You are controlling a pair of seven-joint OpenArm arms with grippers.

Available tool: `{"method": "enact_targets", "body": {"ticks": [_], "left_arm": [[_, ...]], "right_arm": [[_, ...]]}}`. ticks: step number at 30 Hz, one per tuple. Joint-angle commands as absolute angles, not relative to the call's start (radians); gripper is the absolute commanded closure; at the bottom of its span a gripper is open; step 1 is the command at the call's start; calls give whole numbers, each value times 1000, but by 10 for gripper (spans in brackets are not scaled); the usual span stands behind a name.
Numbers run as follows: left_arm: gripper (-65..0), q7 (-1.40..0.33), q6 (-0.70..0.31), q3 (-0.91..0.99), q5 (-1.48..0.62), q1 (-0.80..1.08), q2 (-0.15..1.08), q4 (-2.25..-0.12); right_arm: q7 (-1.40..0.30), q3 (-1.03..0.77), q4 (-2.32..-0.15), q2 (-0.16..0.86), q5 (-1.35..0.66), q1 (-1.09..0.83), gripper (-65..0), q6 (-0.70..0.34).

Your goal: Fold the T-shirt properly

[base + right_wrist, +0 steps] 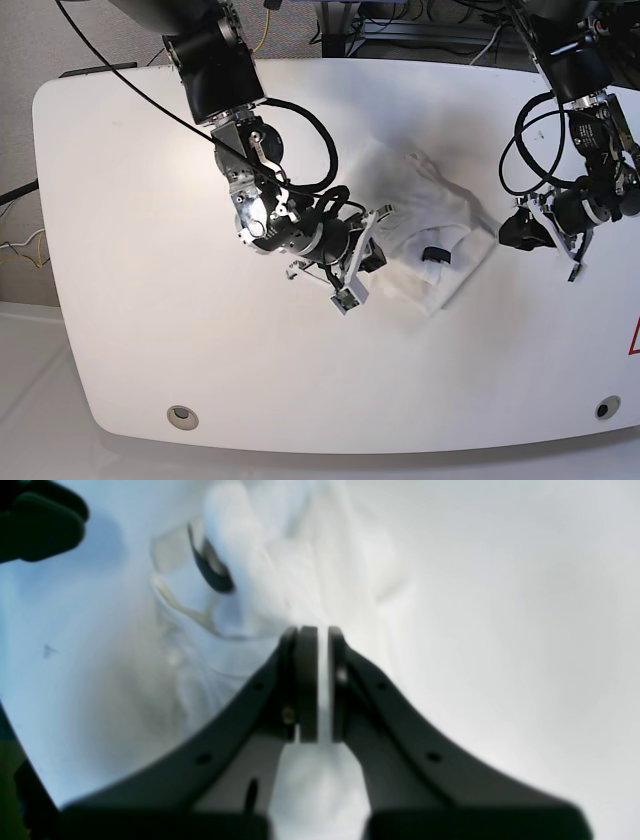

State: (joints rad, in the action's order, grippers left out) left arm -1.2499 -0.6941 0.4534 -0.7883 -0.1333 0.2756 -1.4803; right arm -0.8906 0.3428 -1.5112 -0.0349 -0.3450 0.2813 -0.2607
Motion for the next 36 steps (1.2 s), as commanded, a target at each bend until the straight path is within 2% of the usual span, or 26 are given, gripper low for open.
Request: {"method": "enact_targets", "body": {"ticks": [1,6,13,21,36], "left_arm": [[-167,-1239,-698,453,-840,-153,257,-1538],[-161,-1237,-698,450,-894,-120,214,-1552],[-32,-1228,-697,372,-917,-111,140,-1550],[-30,-1194,-687,294,-917,-90,82,-1549],[-30,-1170,-693,289,-917,-47,21,-1423]], "right_arm": [[-869,343,-1537,-44,-357,315,-29,-257],[-869,344,-1506,-77,-354,358,-29,-260],[-869,346,-1412,-116,-354,424,-29,-263],[-863,372,-1320,-137,-352,506,-29,-263],[-776,478,-1156,-157,-355,573,-29,-263]]}}
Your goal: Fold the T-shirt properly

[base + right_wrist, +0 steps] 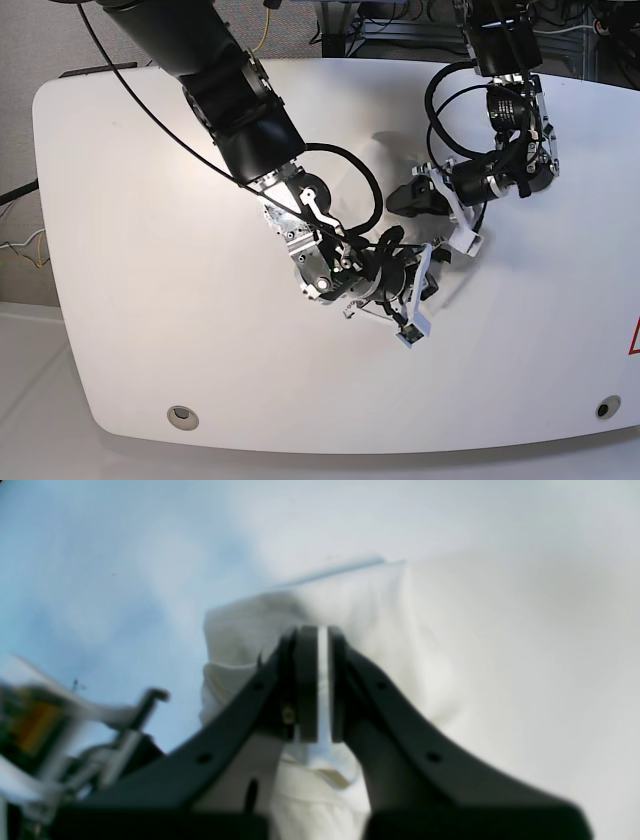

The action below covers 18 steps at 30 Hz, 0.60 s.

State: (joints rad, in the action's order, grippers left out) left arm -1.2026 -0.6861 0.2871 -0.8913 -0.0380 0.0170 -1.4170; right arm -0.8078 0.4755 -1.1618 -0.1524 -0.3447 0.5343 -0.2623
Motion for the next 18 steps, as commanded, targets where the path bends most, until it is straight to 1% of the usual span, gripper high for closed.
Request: {"method": "enact_targets", "body": {"ticks": [1,8,14,18], "left_arm": [[-30,-1162,-693,289,-918,-44,22,-1422],[-30,-1112,-694,288,-918,-22,28,-1420],[-30,-1093,-696,282,-918,-12,59,-1419],[-30,-1079,-698,268,-918,-4,81,-1419]], "right_arm": [[-768,481,-1147,-157,-355,573,-29,-263],[-713,493,-1076,-157,-355,573,-29,-265],[-653,493,-1000,-157,-352,572,-29,-326],[-619,493,-940,-157,-351,572,-29,-341]]}}
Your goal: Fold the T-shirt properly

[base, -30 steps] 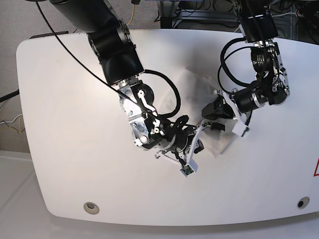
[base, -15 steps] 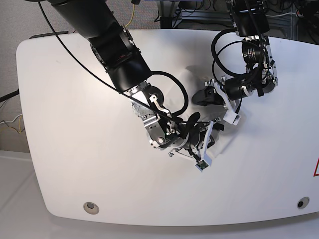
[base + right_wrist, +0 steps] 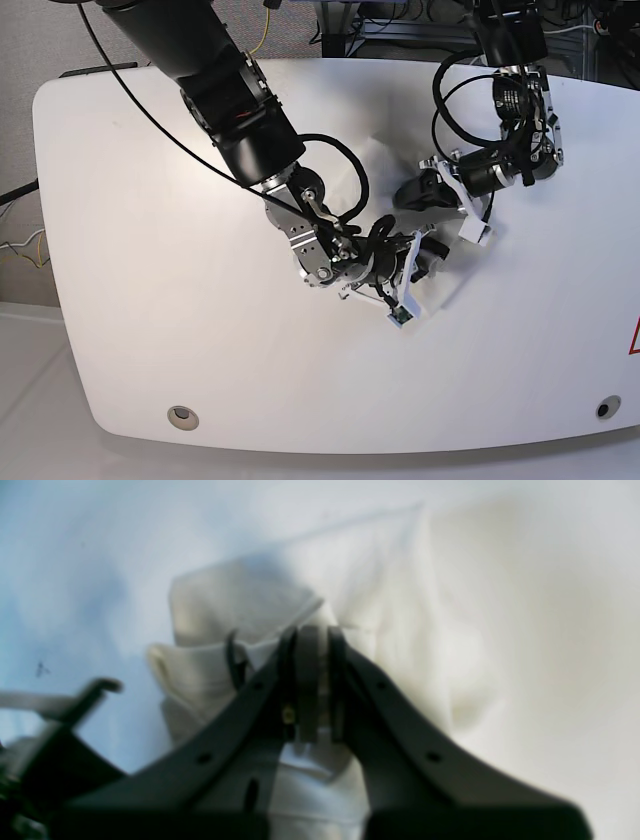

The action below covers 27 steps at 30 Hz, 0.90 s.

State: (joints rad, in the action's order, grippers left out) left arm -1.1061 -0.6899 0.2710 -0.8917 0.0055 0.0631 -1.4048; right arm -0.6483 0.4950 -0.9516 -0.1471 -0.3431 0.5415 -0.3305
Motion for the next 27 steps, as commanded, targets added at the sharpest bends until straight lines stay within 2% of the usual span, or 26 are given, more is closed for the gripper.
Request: {"method": "enact_targets", "body": {"ticks": [1,15,27], "left_arm": [[-30,-1073,-698,268,-918,-2,87,-1419],[-30,-1064,-698,274,-918,13,127,-1417],[-30,-1064,-698,292,-918,12,154,-1417]], "right_arm": [[-610,493,-924,-157,-351,572,-29,-343],[-513,495,-779,-156,-314,565,-29,-349],[-510,490,-763,-147,-271,552,-29,-361]]}}
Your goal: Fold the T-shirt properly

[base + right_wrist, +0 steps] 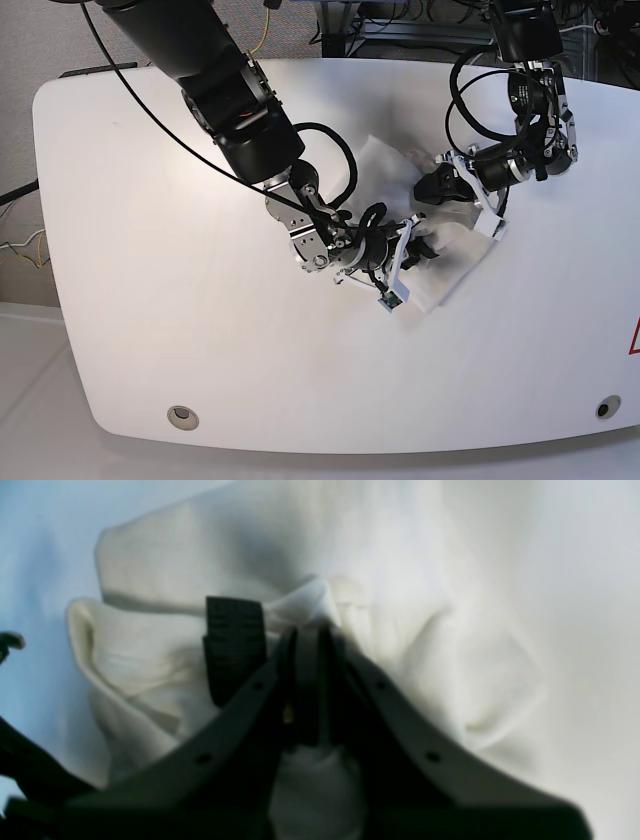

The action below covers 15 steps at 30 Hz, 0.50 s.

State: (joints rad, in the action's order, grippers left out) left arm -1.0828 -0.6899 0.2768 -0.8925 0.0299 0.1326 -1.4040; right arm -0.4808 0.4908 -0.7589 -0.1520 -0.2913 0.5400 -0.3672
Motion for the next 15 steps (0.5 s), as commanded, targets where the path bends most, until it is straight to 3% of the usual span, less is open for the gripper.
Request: {"method": "enact_targets", "body": {"ticks": [1,15], "left_arm": [[-30,-1064,-698,297,-918,12,154,-1417],[-30,-1064,-698,338,-921,-12,219,-1417]], "right_arm": [[-512,490,-763,-139,-272,550,-29,-361],[-515,489,-766,-62,-282,504,-29,-346]]}}
